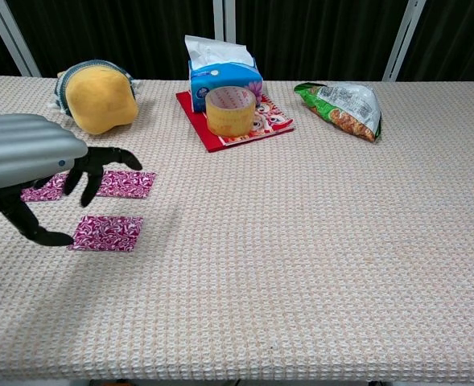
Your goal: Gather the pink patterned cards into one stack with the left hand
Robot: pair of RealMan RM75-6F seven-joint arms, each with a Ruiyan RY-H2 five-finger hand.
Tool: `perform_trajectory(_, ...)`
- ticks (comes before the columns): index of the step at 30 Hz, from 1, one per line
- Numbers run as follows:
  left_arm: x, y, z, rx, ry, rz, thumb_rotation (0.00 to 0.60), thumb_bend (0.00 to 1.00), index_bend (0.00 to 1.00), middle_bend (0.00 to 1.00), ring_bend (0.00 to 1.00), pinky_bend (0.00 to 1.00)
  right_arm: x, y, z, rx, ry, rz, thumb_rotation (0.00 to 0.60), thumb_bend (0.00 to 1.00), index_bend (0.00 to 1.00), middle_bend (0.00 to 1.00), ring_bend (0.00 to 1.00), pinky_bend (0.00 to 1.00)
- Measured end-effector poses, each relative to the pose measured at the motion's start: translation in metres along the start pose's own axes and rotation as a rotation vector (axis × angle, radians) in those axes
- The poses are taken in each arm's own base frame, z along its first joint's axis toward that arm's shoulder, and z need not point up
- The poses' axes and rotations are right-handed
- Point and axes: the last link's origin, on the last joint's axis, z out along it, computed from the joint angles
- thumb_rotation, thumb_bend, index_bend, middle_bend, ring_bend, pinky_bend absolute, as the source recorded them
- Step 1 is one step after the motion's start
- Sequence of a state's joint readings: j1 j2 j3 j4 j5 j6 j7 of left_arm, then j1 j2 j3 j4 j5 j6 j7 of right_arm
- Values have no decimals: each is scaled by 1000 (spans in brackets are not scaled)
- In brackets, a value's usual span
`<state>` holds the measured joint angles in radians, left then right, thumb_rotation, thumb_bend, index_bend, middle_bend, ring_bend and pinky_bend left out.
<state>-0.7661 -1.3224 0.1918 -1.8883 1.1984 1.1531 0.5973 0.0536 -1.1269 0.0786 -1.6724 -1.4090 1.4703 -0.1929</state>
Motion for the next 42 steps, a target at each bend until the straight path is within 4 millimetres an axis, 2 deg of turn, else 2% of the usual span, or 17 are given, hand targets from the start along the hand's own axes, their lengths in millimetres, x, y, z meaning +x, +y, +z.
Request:
perform_trajectory(3,-5,-5,1,3,41,-45,314,0,55,0,0,114,0,2,0,-5,0,0,553,489,0,0,0,0)
perform_trajectory(15,-28,-15,15,89,-41,7,319,6,56,0,0,109,-4,8,1,-17,-10,1,555,489,0,0,0,0)
perform_trajectory(23,-43,-14,16,108,-86,-12,334,101,84,0,0,104,-5,10,2,-18,-11,8,552,489,0,0,0,0)
perform_trajectory(30,-45,-12,20,105,-87,-32,346,198,132,0,0,105,-2,13,1,-26,-2,8,550,489,0,0,0,0)
perform_trajectory(34,-47,-14,21,112,-93,-19,435,209,154,0,0,104,-2,13,1,-30,-5,12,550,489,0,0,0,0)
perform_trajectory(42,-54,-16,21,125,-126,7,497,209,185,0,0,105,-3,11,4,-32,-9,13,552,493,0,0,0,0)
